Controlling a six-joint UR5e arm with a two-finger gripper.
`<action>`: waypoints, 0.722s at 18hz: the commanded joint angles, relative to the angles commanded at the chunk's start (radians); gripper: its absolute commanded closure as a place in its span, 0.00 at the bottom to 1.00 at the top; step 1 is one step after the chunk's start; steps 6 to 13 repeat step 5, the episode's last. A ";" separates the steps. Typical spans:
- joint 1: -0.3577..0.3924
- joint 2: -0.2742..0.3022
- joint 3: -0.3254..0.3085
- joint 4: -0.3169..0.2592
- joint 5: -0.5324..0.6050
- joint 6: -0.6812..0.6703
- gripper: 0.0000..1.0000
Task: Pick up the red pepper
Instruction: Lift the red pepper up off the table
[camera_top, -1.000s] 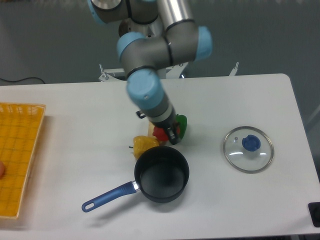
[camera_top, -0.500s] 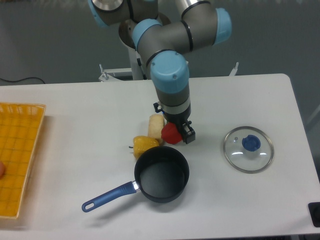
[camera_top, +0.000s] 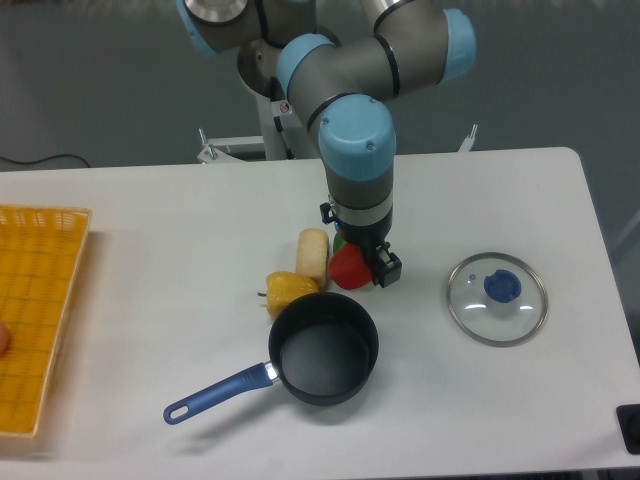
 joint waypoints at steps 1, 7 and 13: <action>0.002 0.000 0.000 0.000 -0.002 0.000 0.45; 0.002 0.000 0.009 0.000 -0.021 -0.005 0.45; 0.002 0.000 0.009 0.000 -0.021 -0.005 0.45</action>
